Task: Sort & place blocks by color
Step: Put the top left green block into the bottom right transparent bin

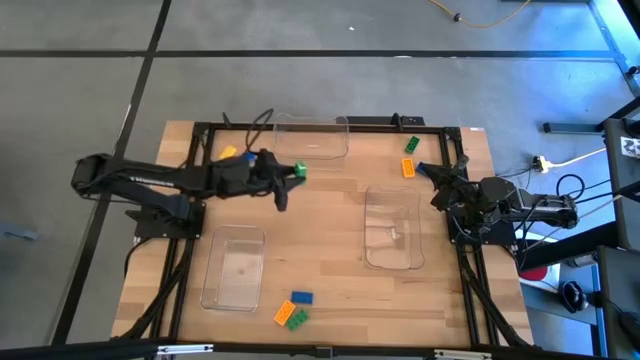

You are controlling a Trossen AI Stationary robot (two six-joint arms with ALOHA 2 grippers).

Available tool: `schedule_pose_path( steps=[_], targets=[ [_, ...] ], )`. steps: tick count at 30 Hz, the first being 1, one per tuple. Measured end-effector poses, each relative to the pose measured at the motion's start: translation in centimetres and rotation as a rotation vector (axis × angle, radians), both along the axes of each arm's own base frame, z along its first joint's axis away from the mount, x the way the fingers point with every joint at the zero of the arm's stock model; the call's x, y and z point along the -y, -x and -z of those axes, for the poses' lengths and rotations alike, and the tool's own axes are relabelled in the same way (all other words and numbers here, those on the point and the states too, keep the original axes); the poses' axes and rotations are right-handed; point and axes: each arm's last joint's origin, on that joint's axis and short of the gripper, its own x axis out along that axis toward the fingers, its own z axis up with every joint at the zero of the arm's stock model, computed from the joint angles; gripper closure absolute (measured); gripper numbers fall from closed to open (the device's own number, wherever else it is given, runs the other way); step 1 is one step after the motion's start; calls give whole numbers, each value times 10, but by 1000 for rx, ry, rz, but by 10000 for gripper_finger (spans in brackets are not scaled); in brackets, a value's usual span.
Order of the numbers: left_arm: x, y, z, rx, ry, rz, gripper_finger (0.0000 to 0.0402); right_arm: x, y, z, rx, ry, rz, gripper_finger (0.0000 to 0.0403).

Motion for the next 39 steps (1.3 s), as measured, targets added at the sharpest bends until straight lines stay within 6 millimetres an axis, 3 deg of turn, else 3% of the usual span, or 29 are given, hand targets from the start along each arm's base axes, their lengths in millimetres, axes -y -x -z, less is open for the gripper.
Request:
schedule_pose_path(
  steps=[39],
  targets=[
    [3,-3,-1,28,24,6,275,0,0,-2,26,-1,5,379]
  ],
)
